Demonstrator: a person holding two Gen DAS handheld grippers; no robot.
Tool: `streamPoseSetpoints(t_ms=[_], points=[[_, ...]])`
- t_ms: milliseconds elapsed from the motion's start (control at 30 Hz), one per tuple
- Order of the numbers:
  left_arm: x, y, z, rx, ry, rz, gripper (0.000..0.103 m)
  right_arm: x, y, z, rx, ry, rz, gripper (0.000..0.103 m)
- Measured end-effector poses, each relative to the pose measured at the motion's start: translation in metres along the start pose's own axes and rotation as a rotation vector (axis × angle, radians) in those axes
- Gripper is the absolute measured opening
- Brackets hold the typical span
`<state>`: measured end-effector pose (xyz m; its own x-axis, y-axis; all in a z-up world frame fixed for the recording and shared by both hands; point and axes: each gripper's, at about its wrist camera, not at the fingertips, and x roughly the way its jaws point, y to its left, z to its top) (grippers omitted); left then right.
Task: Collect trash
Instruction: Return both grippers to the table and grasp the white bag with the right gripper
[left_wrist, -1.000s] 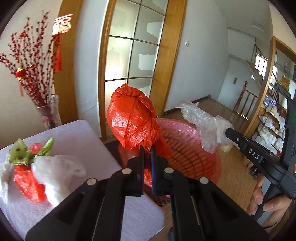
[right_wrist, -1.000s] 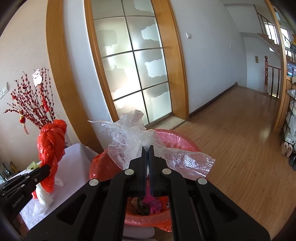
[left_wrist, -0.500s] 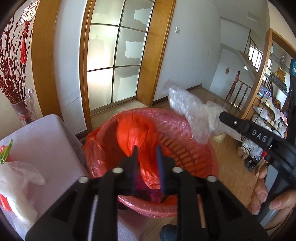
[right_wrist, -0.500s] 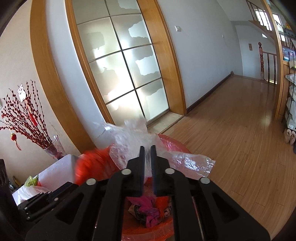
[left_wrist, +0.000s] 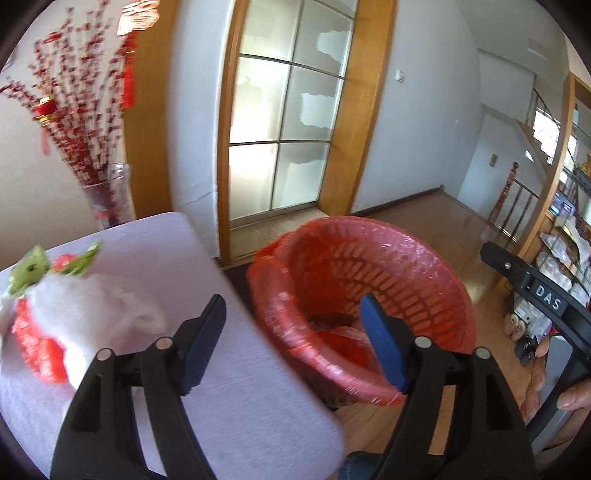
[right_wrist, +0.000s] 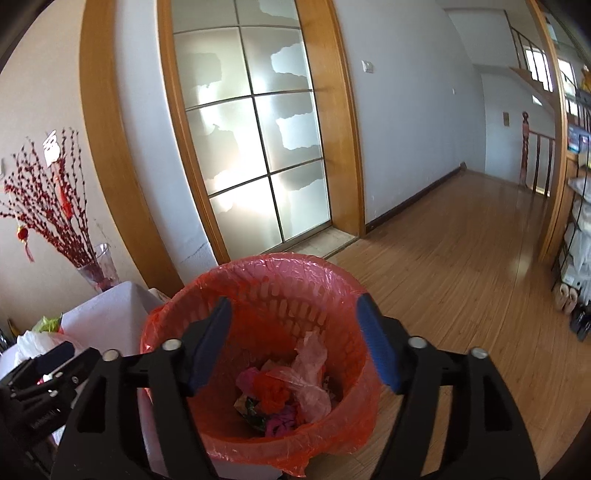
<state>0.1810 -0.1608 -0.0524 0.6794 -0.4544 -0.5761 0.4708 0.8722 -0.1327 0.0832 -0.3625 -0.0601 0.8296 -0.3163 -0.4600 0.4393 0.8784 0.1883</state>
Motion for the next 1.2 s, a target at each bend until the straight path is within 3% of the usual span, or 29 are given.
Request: streamPoseSetpoints(t_ms=[167, 367, 667, 900, 1200], points=[[-0.031, 0.039, -0.009, -0.067, -0.028, 0.090, 0.080, -0.008, 0.022, -0.004, -0.057, 0.014, 0.054, 0.082], [-0.074, 0.098, -0.020, -0.161, -0.085, 0.246, 0.086, -0.017, 0.073, -0.021, -0.139, 0.046, 0.172, 0.082], [-0.129, 0.199, -0.039, -0.275, -0.077, 0.451, 0.089, -0.020, 0.155, -0.046, -0.222, 0.119, 0.342, 0.082], [-0.160, 0.241, -0.055, -0.346, -0.107, 0.502, 0.090, -0.010, 0.210, -0.064, -0.250, 0.226, 0.477, 0.068], [-0.167, 0.256, -0.063, -0.368, -0.101, 0.495, 0.090, 0.008, 0.249, -0.087, -0.273, 0.298, 0.461, 0.067]])
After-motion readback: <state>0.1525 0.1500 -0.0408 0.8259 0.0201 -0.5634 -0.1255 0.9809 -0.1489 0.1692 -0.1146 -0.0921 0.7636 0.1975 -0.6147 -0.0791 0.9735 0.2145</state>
